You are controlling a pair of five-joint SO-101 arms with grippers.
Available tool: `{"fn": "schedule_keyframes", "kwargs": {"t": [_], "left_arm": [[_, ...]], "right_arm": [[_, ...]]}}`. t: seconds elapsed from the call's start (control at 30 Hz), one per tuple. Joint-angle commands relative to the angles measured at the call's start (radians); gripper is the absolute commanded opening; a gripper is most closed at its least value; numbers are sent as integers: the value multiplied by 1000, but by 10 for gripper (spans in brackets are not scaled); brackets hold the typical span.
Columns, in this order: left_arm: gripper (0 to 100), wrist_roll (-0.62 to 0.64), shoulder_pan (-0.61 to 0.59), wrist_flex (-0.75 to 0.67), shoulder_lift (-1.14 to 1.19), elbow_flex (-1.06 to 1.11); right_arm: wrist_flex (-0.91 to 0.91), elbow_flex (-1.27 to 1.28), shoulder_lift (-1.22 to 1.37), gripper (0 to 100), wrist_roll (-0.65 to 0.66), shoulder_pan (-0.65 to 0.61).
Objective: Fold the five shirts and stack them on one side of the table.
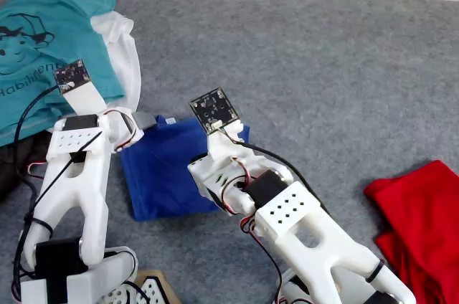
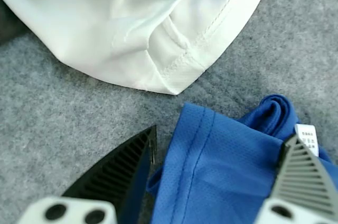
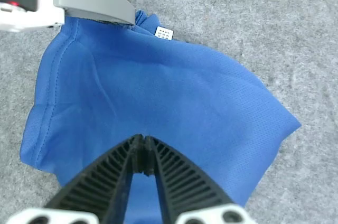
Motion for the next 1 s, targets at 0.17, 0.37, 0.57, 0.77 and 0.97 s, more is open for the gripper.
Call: {"fn": "schedule_keyframes", "kwargs": {"t": [0.17,0.37,0.57,0.77,0.97], "left_arm": [[2,6,-7,-61,-2,-1],[45,8,19,-68,-2,13],[69,5,31,-63,-12,13],[301,12,35,54,-67,-73],[274,52,33,181,-114,-93]], "right_arm": [[-16,-5,1,23,12,15],[-16,-5,1,23,12,15],[-15,-5,1,23,12,15],[-15,-5,1,23,12,15],[-15,-7,28,23,12,12]]}}
